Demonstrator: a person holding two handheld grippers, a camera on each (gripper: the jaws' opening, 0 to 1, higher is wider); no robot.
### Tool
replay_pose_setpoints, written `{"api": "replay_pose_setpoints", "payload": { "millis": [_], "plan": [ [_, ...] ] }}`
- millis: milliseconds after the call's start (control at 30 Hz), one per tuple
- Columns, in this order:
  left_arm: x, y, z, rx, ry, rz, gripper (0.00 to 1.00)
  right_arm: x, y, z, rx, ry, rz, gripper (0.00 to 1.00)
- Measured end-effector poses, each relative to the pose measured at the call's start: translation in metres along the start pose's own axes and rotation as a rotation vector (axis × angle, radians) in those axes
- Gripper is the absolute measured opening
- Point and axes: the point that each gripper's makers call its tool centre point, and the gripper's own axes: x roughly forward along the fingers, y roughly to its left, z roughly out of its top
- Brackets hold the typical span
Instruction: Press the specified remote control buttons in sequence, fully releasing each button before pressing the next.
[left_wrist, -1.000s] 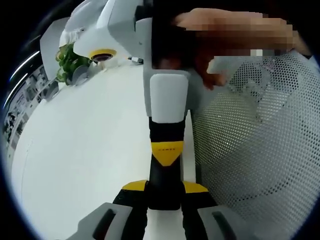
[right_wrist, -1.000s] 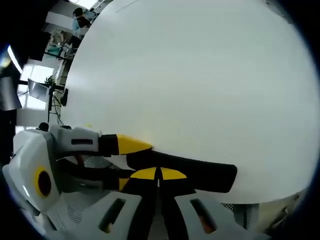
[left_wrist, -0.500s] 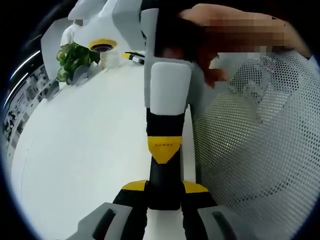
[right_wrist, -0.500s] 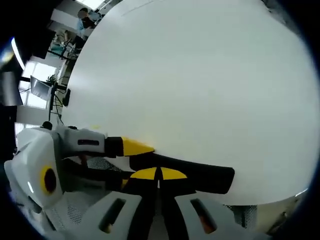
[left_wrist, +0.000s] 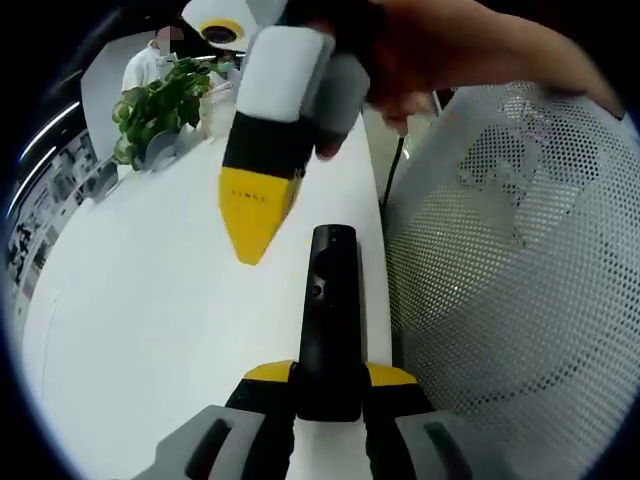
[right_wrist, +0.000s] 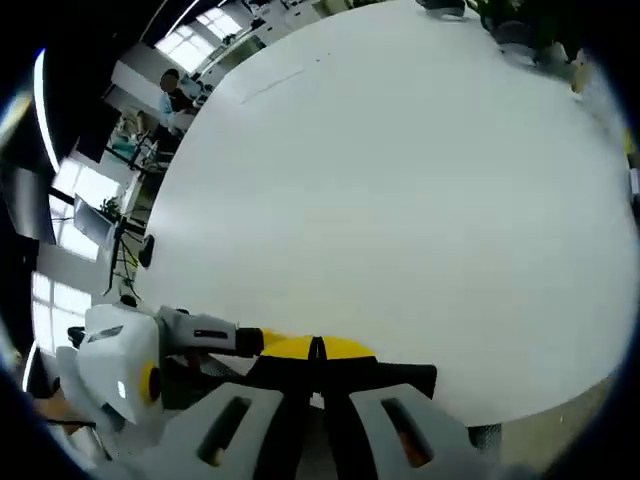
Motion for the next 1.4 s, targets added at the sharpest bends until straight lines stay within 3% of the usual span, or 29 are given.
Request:
{"api": "replay_pose_setpoints", "payload": {
  "millis": [100,167,333,433,700,867,933,1100,1233,1400],
  "plan": [
    [0.0,0.0,0.0,0.001,0.0,0.0,0.25,-0.009,0.008,0.015,-0.038,-0.09,0.009,0.0],
    [-0.001,0.0,0.0,0.001,0.0,0.0,0.25,-0.02,0.012,0.029,-0.085,-0.191,0.003,0.0],
    [0.0,0.0,0.0,0.003,-0.001,0.0,0.25,-0.048,0.022,0.044,-0.185,-0.305,-0.004,0.0],
    [0.0,-0.001,0.0,0.003,-0.001,0.0,0.25,-0.076,0.025,0.057,-0.286,-0.435,-0.067,0.0],
    [0.0,-0.001,0.0,0.003,-0.001,0.0,0.25,-0.124,0.036,0.069,-0.315,-0.604,-0.091,0.02],
    [0.0,-0.001,0.0,0.002,-0.003,0.0,0.25,-0.149,0.045,0.068,-0.33,-0.68,-0.018,0.19],
    [0.0,0.0,0.0,0.002,-0.003,0.001,0.25,-0.155,0.044,0.066,-0.334,-0.685,-0.02,0.24],
    [0.0,0.0,0.0,0.001,-0.003,0.001,0.25,-0.173,0.034,0.063,-0.387,-0.753,-0.107,0.39],
    [0.0,0.0,0.001,0.001,-0.003,0.001,0.25,-0.179,0.03,0.057,-0.409,-0.789,-0.143,0.62],
    [0.0,0.0,0.001,0.003,-0.004,0.001,0.25,-0.185,0.01,0.053,-0.454,-0.827,-0.308,0.98]
  ]
}}
